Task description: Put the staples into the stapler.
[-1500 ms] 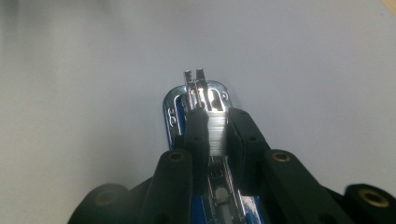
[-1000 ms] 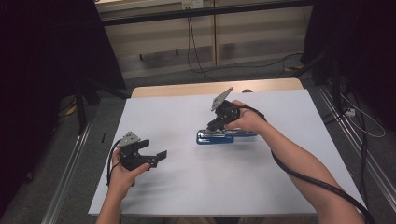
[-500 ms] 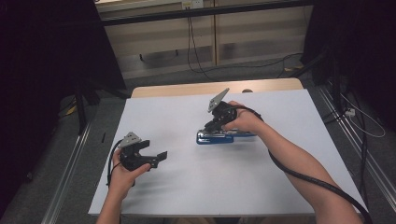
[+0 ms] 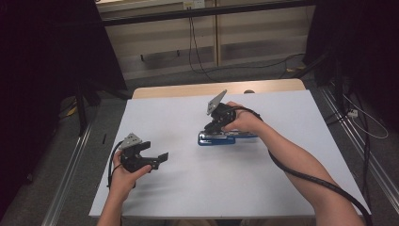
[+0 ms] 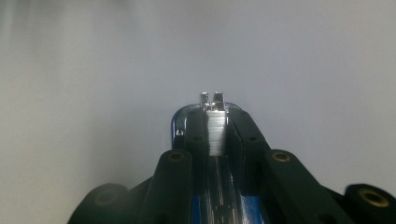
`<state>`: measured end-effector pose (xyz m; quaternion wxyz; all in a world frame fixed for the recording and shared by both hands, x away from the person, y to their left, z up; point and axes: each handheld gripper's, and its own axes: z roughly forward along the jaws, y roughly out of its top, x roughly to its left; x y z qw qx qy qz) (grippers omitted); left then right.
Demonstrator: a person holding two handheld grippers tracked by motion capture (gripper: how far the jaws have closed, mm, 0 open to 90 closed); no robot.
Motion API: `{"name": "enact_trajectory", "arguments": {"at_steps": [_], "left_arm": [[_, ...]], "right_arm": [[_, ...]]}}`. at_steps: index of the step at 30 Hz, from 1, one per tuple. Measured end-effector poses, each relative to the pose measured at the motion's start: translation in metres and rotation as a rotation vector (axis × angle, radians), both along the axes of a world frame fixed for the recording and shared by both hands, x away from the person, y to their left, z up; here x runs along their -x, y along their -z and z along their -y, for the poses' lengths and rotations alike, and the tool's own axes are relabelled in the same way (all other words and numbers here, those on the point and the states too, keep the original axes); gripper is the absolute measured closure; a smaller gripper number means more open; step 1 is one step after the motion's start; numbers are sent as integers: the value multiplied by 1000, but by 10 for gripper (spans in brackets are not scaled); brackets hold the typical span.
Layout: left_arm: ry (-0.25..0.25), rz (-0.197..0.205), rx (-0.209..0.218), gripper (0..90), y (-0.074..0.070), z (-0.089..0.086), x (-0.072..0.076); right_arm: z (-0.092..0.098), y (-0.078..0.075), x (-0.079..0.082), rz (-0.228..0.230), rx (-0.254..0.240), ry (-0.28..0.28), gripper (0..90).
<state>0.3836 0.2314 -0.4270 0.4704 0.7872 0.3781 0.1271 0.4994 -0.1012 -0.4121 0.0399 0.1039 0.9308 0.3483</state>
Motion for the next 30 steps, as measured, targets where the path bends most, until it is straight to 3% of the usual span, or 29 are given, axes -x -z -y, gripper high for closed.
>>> {"name": "enact_trajectory", "arguments": {"at_steps": [30], "left_arm": [[-7,-3,2,57,0,-2,0]], "right_arm": [[-5,5,-3,26,19,-51,795]]}}
